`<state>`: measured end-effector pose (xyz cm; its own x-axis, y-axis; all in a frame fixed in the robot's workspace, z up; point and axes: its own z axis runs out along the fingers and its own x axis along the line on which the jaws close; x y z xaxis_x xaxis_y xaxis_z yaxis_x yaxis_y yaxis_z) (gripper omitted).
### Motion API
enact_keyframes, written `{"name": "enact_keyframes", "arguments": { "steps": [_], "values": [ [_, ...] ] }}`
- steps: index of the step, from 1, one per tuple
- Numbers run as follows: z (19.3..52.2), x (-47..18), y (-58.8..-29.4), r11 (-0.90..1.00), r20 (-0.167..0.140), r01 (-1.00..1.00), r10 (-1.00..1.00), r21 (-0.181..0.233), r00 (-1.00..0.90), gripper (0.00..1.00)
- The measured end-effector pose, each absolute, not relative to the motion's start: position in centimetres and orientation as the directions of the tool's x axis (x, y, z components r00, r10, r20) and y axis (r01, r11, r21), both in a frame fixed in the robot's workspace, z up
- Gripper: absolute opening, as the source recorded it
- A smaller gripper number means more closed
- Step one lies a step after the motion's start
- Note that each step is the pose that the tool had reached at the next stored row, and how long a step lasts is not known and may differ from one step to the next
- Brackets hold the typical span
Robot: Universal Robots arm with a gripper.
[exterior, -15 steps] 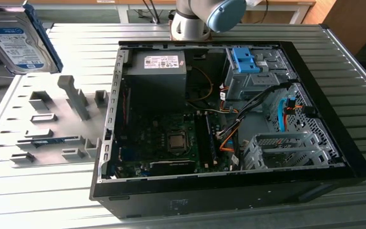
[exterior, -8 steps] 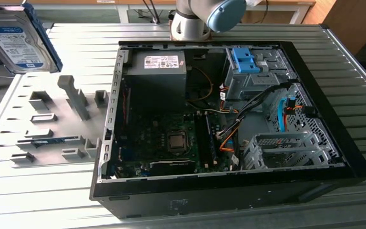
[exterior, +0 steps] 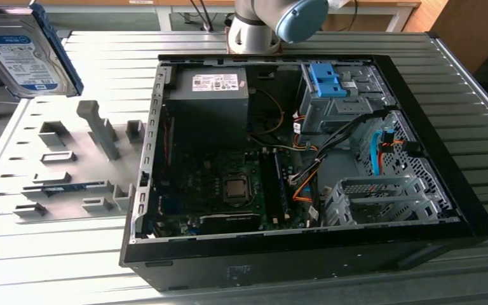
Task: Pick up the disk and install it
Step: 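Pick up the disk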
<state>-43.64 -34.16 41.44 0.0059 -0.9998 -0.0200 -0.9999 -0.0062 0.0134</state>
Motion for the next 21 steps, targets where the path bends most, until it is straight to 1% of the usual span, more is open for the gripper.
{"name": "enact_keyframes", "arguments": {
  "steps": [21],
  "values": [
    [41.64,-43.64,-34.17,-0.006,-0.020,-1.000,-1.000,0.013,0.006,0.37]
  ]
}}
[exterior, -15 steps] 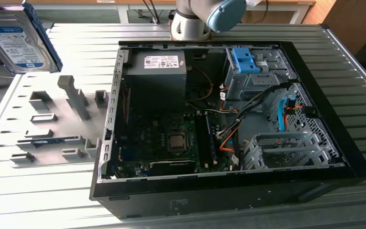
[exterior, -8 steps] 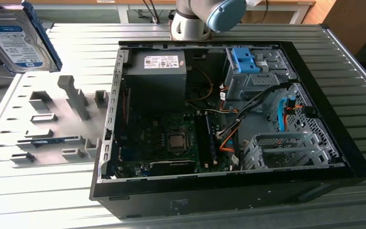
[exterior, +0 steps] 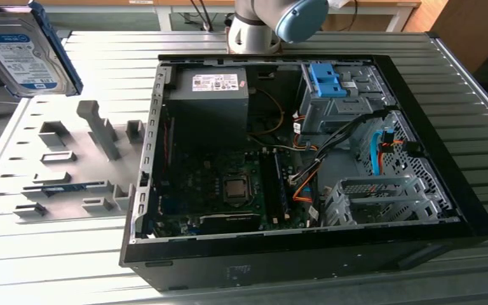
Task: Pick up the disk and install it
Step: 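Pick up the disk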
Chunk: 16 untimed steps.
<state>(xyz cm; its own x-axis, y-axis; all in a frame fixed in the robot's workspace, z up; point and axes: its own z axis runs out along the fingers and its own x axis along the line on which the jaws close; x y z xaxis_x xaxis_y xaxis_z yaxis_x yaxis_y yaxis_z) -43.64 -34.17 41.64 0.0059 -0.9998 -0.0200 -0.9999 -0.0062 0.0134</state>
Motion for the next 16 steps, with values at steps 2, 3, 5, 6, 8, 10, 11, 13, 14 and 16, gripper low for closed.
{"name": "enact_keyframes", "arguments": {
  "steps": [2,3,5,6,8,10,11,13,14,16],
  "values": [
    [41.64,-43.64,-34.16,-0.006,-0.020,-1.000,-1.000,0.013,0.006,0.37],
    [41.65,-43.64,-34.17,-0.006,-0.020,-1.000,-1.000,0.013,0.006,0.37],
    [41.65,-43.64,-34.16,-0.006,-0.020,-1.000,-1.000,0.013,0.006,0.37],
    [41.66,-43.64,-34.16,-0.006,-0.020,-1.000,-1.000,0.013,0.006,0.37],
    [41.66,-43.64,-34.17,-0.006,-0.020,-1.000,-1.000,0.013,0.006,0.37],
    [41.66,-43.64,-34.16,-0.006,-0.020,-1.000,-1.000,0.013,0.006,0.37],
    [41.66,-43.64,-34.16,-0.006,-0.020,-1.000,-1.000,0.013,0.006,0.37],
    [41.67,-43.64,-34.16,-0.006,-0.020,-1.000,-1.000,0.013,0.006,0.37],
    [41.67,-43.64,-34.17,-0.006,-0.020,-1.000,-1.000,0.013,0.006,0.37],
    [41.67,-43.64,-34.17,-0.006,-0.020,-1.000,-1.000,0.013,0.006,0.37]
  ]
}}
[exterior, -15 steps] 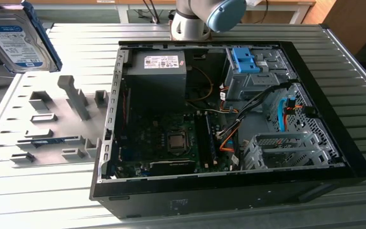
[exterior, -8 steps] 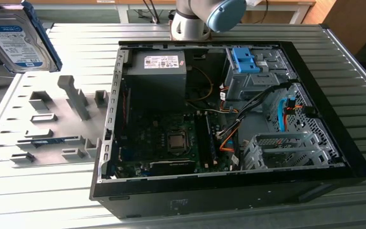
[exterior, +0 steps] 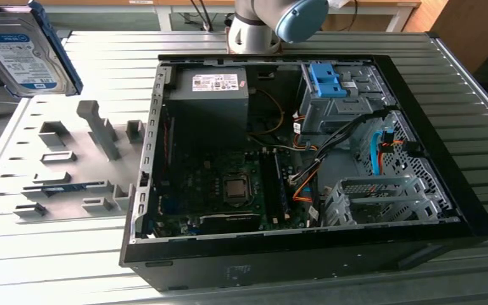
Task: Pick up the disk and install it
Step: 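Pick up the disk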
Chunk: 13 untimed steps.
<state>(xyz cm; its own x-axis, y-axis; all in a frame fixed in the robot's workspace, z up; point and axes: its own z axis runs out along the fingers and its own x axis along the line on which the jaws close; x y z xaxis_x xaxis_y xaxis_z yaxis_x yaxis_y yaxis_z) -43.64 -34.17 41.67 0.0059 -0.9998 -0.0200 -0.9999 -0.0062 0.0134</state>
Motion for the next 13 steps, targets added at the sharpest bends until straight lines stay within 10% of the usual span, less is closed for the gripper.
{"name": "enact_keyframes", "arguments": {
  "steps": [13],
  "values": [
    [41.70,-43.64,-34.16,-0.006,-0.020,-1.000,-1.000,0.013,0.006,0.37]
  ]
}}
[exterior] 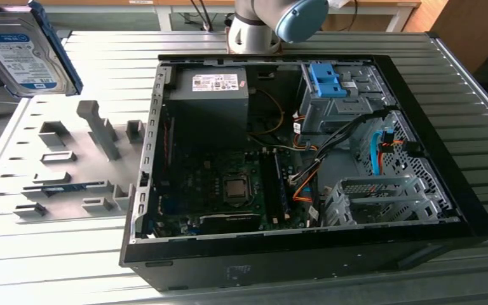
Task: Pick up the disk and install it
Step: 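Pick up the disk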
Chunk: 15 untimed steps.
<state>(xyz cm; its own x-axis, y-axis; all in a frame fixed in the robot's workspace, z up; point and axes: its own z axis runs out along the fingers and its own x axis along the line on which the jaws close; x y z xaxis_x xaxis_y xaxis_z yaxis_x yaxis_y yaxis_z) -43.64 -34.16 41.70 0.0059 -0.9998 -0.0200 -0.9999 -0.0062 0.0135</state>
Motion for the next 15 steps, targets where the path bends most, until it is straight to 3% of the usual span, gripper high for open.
{"name": "enact_keyframes", "arguments": {
  "steps": [15],
  "values": [
    [41.79,-43.64,-34.17,-0.006,-0.020,-1.000,-1.000,0.014,0.006,0.37]
  ]
}}
